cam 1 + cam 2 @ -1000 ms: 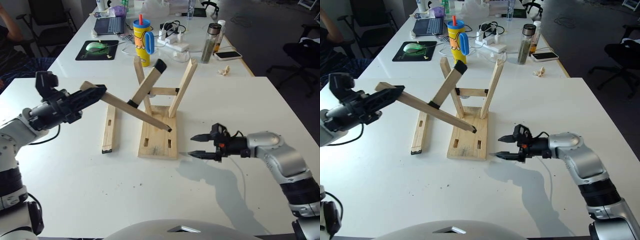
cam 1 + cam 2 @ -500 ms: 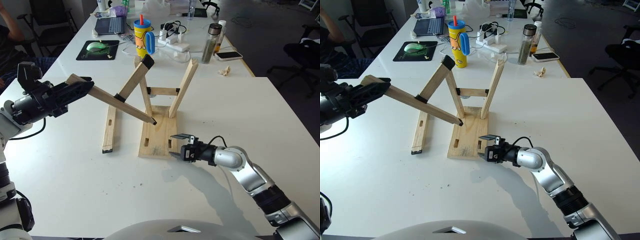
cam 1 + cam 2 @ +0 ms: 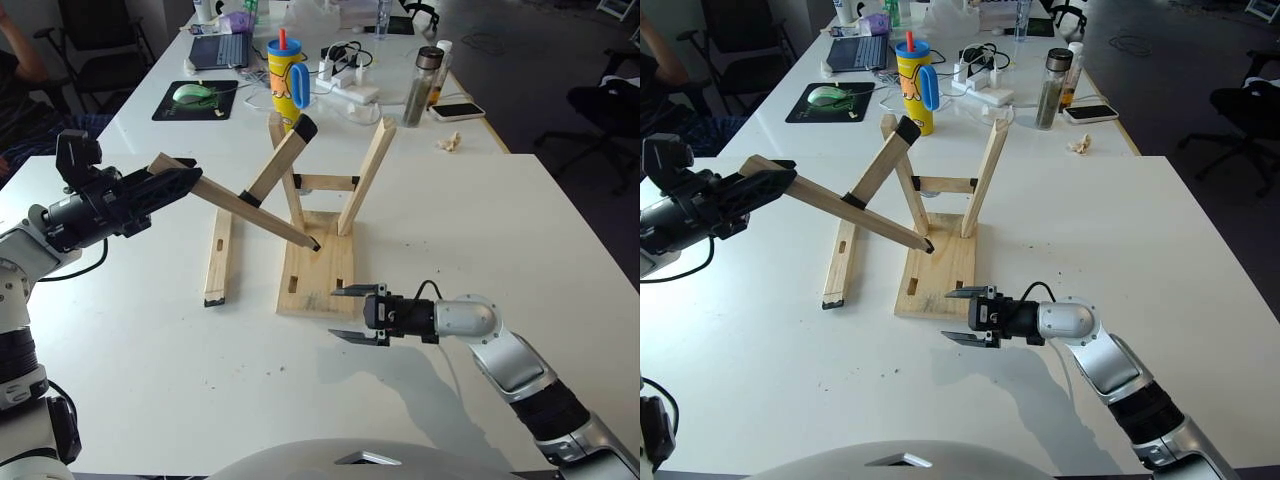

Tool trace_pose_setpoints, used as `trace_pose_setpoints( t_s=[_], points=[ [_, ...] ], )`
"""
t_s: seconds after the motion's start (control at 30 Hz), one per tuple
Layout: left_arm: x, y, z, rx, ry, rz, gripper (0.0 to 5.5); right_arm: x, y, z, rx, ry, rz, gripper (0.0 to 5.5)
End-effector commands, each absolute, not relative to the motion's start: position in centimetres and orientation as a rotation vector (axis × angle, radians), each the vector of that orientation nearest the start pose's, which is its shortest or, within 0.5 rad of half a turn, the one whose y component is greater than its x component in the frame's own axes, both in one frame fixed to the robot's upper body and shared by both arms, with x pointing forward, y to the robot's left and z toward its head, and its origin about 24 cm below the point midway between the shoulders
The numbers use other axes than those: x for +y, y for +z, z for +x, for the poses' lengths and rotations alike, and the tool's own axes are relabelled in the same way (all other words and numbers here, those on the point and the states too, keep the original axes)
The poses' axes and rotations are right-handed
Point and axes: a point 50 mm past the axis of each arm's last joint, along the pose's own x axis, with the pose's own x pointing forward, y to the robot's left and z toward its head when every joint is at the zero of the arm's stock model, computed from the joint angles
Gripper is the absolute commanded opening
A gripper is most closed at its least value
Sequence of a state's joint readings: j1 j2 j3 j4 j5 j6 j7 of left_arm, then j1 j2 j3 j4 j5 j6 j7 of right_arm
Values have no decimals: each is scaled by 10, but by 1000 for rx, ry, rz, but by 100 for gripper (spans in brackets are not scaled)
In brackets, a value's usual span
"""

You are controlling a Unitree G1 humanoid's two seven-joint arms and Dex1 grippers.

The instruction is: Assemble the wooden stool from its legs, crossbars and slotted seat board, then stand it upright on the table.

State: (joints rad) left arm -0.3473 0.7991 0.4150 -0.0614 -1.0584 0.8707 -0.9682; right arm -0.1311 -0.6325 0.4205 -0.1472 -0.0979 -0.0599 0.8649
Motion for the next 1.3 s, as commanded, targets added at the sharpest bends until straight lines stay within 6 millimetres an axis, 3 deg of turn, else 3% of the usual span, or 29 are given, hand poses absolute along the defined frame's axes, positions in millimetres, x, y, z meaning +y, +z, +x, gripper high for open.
trace_pose_setpoints(
  t_s=[0.03, 0.4, 0.8, 0.9, 1.07, 1.23, 1.3],
  points=[
    [260, 213, 254, 15, -1036, -337, 203, -138, 42, 235, 144, 1214, -973, 324],
    [251, 206, 258, 42, -1013, -294, 203, -145, 49, 261, 85, 1023, -982, 324],
    [246, 192, 261, 100, -987, -166, 203, -168, 63, 277, 64, 918, -1027, 324],
    [243, 188, 263, 114, -990, -123, 203, -169, 64, 268, 89, 980, -894, 324],
    [235, 193, 272, 85, -1015, -63, 203, -161, 94, 259, 103, 968, -205, 324],
    [227, 196, 279, 73, -1047, -21, 203, -141, 88, 275, 150, 770, 107, 305],
    [224, 198, 283, 69, -1066, -6, 203, -126, 83, 274, 175, 766, 122, 281]
  ],
)
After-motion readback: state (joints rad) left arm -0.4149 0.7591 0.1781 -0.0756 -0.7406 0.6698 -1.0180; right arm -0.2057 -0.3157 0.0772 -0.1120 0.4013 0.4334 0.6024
